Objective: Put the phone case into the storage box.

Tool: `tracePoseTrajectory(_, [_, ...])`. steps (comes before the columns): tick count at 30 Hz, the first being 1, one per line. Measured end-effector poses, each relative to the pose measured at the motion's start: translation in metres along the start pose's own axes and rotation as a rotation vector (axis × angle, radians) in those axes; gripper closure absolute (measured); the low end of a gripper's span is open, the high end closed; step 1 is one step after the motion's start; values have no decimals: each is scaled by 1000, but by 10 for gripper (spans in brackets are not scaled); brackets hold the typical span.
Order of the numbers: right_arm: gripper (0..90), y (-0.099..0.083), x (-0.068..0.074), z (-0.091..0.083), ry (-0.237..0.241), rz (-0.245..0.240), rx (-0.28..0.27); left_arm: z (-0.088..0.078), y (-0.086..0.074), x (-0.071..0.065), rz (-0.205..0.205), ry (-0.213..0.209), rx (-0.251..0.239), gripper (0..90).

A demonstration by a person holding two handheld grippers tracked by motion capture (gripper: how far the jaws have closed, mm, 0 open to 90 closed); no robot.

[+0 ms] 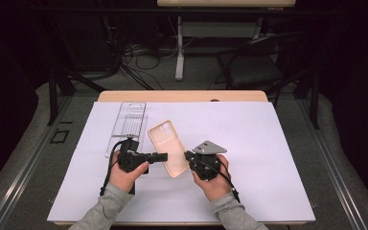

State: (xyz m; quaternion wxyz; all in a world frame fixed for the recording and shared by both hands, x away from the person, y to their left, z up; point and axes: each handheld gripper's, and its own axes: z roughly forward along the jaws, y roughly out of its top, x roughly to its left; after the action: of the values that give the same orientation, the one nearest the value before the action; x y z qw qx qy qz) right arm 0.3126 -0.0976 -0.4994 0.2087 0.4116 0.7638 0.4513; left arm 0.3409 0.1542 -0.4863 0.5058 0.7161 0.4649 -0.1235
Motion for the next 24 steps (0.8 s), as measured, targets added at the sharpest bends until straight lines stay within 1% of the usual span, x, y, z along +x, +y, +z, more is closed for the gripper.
tracePoseTrajectory(11, [880,0,0,0,1,-2,-1,0,0,1,-23,-8,1,776])
tracePoseTrajectory(13, [880,0,0,0,2,-2,1,-1,0,0,-46,-17,1,779])
tracePoseTrajectory(17, [880,0,0,0,4,-2,1,-1,0,0,-59,-21,0,783])
tracePoseTrajectory(20, [880,0,1,0,3,-2,0,-1,0,1,-57,-20,1,786])
tracePoseTrajectory(24, [880,-1,1,0,5,0,2,-1,0,2,-67,-21,3,789])
